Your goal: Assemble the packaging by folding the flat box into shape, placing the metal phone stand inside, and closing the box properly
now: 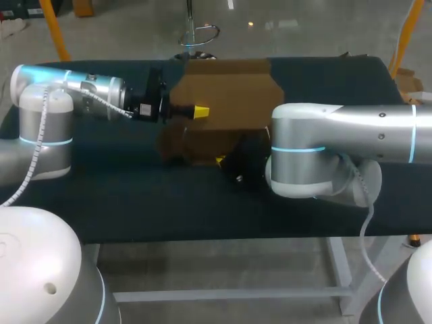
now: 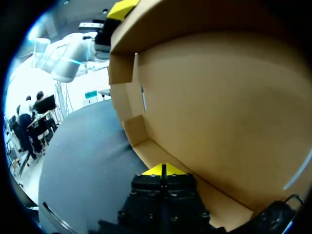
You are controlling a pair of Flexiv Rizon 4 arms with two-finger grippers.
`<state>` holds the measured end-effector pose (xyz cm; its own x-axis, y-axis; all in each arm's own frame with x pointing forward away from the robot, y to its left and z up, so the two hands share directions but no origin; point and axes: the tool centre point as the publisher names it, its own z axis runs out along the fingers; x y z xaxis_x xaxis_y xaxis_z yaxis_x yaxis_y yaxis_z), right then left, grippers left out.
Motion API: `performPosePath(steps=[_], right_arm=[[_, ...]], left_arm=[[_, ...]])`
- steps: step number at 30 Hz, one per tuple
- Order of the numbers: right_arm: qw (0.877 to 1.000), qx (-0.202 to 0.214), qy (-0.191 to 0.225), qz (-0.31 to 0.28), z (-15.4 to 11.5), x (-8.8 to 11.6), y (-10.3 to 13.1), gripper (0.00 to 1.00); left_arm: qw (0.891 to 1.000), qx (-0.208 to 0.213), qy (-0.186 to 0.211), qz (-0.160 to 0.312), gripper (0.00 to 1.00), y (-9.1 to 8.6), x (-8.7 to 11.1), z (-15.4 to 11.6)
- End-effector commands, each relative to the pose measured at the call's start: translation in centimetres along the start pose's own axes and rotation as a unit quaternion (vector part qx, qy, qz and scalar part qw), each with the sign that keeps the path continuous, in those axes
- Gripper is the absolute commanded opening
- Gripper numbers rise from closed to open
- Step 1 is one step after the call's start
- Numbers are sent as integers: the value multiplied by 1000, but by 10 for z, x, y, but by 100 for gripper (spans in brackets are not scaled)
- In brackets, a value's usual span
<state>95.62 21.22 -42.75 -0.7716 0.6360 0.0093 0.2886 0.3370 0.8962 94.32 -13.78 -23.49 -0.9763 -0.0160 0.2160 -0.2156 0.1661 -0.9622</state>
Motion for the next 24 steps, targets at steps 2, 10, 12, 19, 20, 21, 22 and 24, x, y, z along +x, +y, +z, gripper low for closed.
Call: performPosePath(steps=[2,10,12,19,20,21,22,24], right_arm=[[1000,1,-2,0,4,1,-3,0],[1000,1,-2,0,4,1,-3,0],[1000,1,-2,0,4,1,-3,0],[1000,1,-2,0,4,1,-3,0],[1000,1,-2,0,4,1,-3,0],[1000,1,-2,0,4,1,-3,0],[1000,1,-2,0,4,1,-3,0],[1000,1,-2,0,4,1,-3,0]], left_arm=[[1000,0,-3,1,0,3,3,1],[1000,0,-2,2,0,2,3,2],[1000,-1,-3,2,0,2,3,2],[1000,-1,-3,2,0,1,3,2],[1000,-1,-3,2,0,1,3,2],[1000,-1,-3,2,0,1,3,2],[1000,-1,-3,2,0,1,3,2],[1000,-1,-3,2,0,1,3,2]])
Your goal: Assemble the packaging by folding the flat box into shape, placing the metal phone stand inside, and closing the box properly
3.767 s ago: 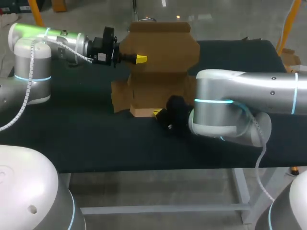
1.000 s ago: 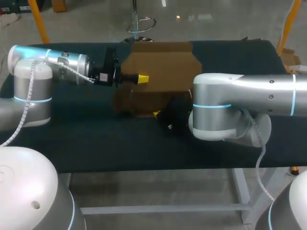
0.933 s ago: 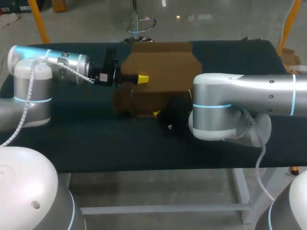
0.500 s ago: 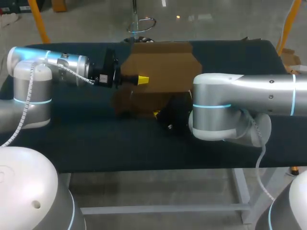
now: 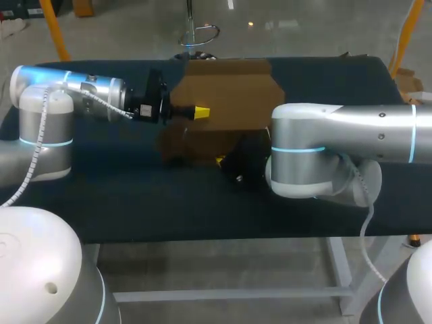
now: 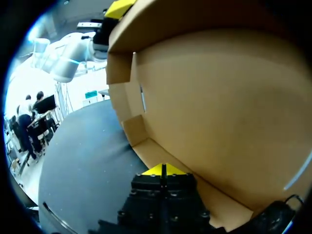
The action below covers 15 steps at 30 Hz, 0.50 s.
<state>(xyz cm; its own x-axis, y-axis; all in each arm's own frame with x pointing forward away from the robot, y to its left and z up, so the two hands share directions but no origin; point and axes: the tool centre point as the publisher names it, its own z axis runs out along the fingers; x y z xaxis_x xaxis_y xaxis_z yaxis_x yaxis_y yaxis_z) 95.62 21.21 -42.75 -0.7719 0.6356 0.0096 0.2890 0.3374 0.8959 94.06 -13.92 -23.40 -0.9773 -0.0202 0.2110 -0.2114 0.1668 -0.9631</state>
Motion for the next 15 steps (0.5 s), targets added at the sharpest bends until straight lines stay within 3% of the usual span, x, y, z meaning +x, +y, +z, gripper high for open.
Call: performPosePath(steps=[1,15], right_arm=[[1000,0,-3,-2,4,1,-2,0],[999,-33,-9,-23,-32,13,11,0]], left_arm=[[1000,0,0,0,0,2,0,1],[1000,0,0,0,0,2,0,1]])
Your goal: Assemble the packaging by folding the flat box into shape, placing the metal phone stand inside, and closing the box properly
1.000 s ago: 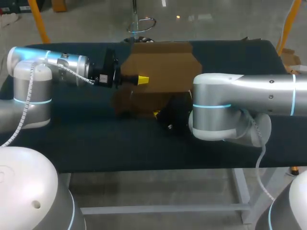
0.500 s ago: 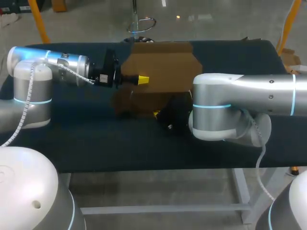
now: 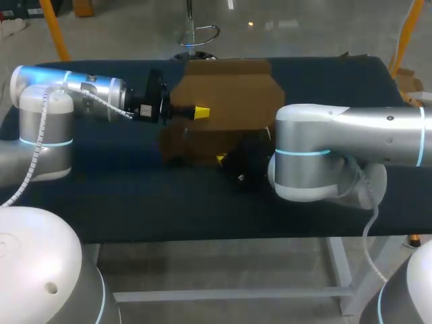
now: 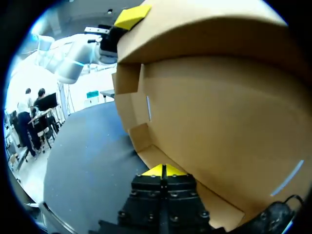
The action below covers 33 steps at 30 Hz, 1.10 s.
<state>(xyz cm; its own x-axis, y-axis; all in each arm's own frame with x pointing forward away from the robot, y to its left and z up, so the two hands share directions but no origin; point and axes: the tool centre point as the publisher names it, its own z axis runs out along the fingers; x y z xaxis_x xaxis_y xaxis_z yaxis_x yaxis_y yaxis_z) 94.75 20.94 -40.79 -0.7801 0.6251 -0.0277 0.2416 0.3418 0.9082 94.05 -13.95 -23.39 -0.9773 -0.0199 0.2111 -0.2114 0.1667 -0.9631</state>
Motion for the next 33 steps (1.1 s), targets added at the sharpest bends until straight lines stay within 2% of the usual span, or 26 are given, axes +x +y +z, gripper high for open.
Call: performPosePath(steps=[1,13,27,33], right_arm=[[1000,-20,-7,-5,-19,9,-1,0],[999,-34,18,-16,-66,28,-5,0],[998,-33,36,-27,-118,37,-17,0],[998,-41,53,-21,-138,33,-23,0]], left_arm=[[1000,0,0,0,0,2,0,1],[1000,0,0,0,0,2,0,1],[1000,0,0,0,0,2,0,1],[1000,0,0,0,0,2,0,1]])
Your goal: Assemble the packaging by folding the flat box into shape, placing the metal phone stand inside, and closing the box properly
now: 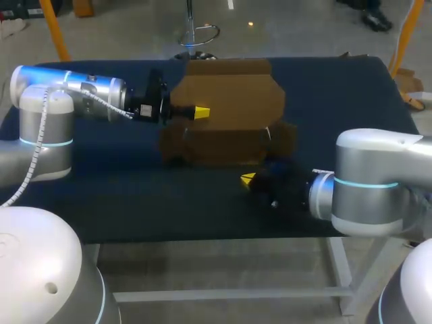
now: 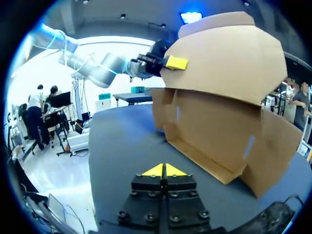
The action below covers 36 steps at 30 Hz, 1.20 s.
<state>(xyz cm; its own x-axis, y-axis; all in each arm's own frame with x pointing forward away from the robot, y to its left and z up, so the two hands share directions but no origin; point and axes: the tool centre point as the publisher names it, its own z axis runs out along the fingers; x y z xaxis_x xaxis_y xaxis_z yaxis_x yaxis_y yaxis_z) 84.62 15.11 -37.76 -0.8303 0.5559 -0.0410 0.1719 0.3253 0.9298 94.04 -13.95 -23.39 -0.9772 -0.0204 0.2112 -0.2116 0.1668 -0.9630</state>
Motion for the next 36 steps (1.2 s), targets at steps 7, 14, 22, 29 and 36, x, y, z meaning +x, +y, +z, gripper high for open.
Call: performPosePath(steps=[7,14,22,29,36], right_arm=[[999,-21,27,8,-51,-9,-6,0],[999,-22,24,4,-71,-9,-10,0],[999,-30,26,0,-92,-17,-15,7],[999,-30,32,-8,-111,-31,-22,38],[999,-19,21,-27,-123,-47,-25,77]], left_arm=[[1000,0,0,0,0,2,0,1],[1000,0,0,0,0,2,0,1],[1000,0,0,0,0,2,0,1],[1000,0,0,0,0,2,0,1],[1000,0,0,0,0,2,0,1]])
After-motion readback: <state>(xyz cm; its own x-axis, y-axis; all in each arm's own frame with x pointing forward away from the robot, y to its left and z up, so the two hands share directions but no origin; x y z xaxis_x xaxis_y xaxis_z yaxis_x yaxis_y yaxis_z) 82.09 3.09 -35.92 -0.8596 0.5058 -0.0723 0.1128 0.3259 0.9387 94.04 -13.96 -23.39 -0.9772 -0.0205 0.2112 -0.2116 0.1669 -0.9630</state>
